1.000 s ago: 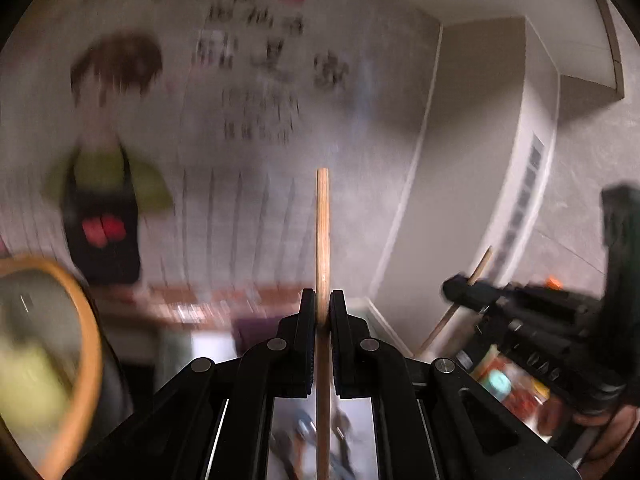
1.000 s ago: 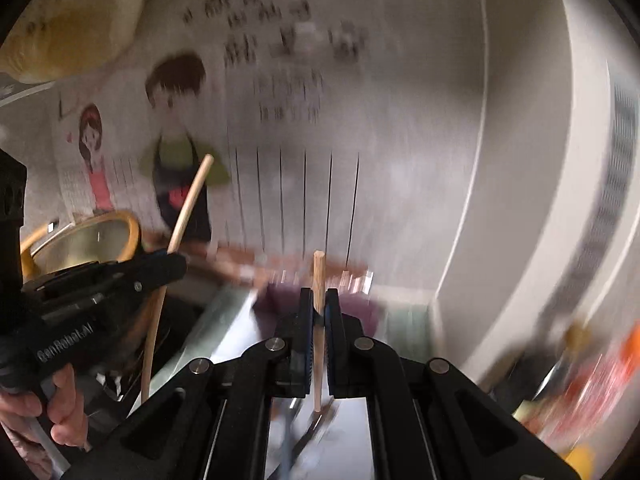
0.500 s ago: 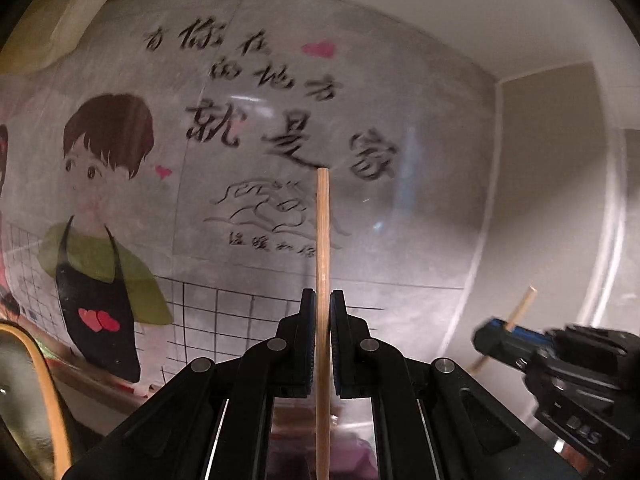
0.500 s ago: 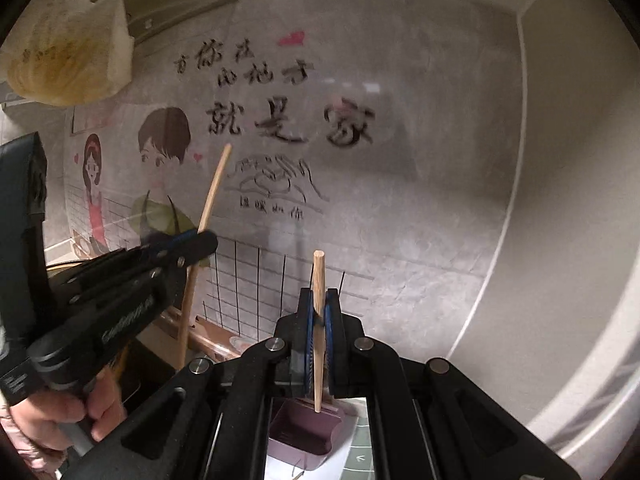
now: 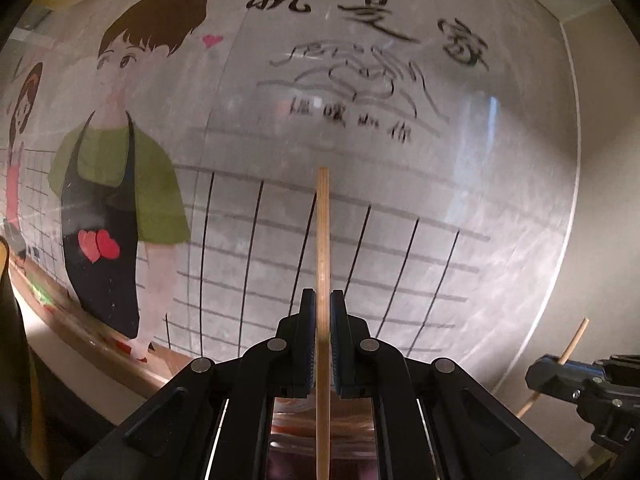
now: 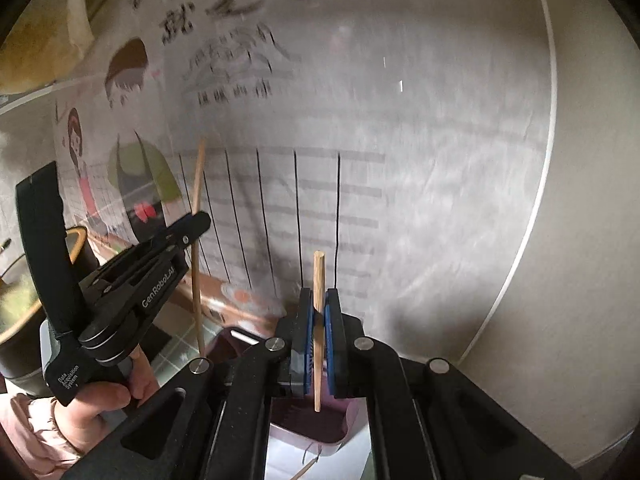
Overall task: Organize utensils
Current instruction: 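Lift both chopsticks and drop them into the purple holder with both tools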
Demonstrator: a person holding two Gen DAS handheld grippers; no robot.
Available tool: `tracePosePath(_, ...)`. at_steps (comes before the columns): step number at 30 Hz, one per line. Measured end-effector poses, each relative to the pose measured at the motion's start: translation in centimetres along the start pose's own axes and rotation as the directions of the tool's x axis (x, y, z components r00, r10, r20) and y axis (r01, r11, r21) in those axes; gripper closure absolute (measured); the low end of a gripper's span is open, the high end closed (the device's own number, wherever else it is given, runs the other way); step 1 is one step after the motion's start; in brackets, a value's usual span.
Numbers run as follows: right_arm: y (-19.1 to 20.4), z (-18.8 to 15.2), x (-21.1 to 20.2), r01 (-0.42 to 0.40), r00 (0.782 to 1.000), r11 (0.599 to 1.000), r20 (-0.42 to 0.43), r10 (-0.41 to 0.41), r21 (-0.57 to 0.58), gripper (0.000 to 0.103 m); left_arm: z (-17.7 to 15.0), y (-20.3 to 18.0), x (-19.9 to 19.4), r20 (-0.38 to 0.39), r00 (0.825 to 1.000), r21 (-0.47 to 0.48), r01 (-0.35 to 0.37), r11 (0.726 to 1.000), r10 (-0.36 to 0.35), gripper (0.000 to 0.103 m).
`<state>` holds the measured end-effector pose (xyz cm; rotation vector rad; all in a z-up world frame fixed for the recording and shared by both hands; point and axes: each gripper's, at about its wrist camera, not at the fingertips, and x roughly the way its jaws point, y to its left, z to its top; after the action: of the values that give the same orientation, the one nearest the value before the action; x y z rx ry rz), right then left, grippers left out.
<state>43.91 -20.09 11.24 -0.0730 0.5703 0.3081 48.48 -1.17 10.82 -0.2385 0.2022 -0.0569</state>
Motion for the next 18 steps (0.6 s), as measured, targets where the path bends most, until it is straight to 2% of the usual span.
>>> tracePosePath(2, -0.1, -1.1, 1.2, -0.005, 1.000, 1.000, -0.030, 0.005, 0.008, 0.098, -1.3, 0.5, 0.8, -0.008, 1.000, 0.001, -0.023, 1.000, 0.023, 0.096)
tracePosePath(5, -0.4, -3.0, 3.6, -0.009, 0.996, 0.999, -0.088, 0.012, 0.032, 0.098, -2.5, 1.5, 2.5, -0.078, 0.997, -0.031, -0.026, 0.999, 0.023, 0.096)
tracePosePath(8, -0.1, -4.5, 4.8, -0.015, 0.992, 0.999, -0.125, 0.021, 0.043, 0.098, -3.7, 2.5, 3.2, -0.102, 0.994, -0.039, -0.050, 0.998, 0.046, 0.096)
tracePosePath(12, 0.4, -5.9, 5.3, -0.021, 0.989, 0.999, -0.148, 0.026, 0.039, 0.098, -5.1, 2.9, 2.8, -0.145, 0.988, -0.012, -0.054, 0.998, 0.052, 0.095)
tracePosePath(15, 1.1, -6.3, 5.2, -0.040, 0.986, 0.998, -0.157, 0.046, 0.039, 0.096, -5.8, 3.5, 1.7, -0.171, 0.984, -0.027, -0.060, 0.998, 0.055, 0.094)
tracePosePath(16, 1.3, -6.5, 5.0, -0.038, 0.987, 0.999, -0.153, 0.044, 0.036, 0.096, -6.0, 3.7, 1.5, -0.189, 0.980, -0.035, -0.067, 0.997, 0.059, 0.089)
tracePosePath(17, 1.4, -6.6, 4.7, -0.034, 0.988, 0.999, -0.149, 0.038, 0.029, 0.096, -6.3, 4.0, 1.3, -0.220, 0.973, -0.041, -0.075, 0.996, 0.064, 0.079)
tracePosePath(18, 1.7, -6.8, 4.5, -0.029, 0.988, 0.999, -0.150, 0.032, 0.021, 0.096, -6.4, 4.1, 1.0, -0.251, 0.966, -0.044, -0.081, 0.996, 0.067, 0.073)
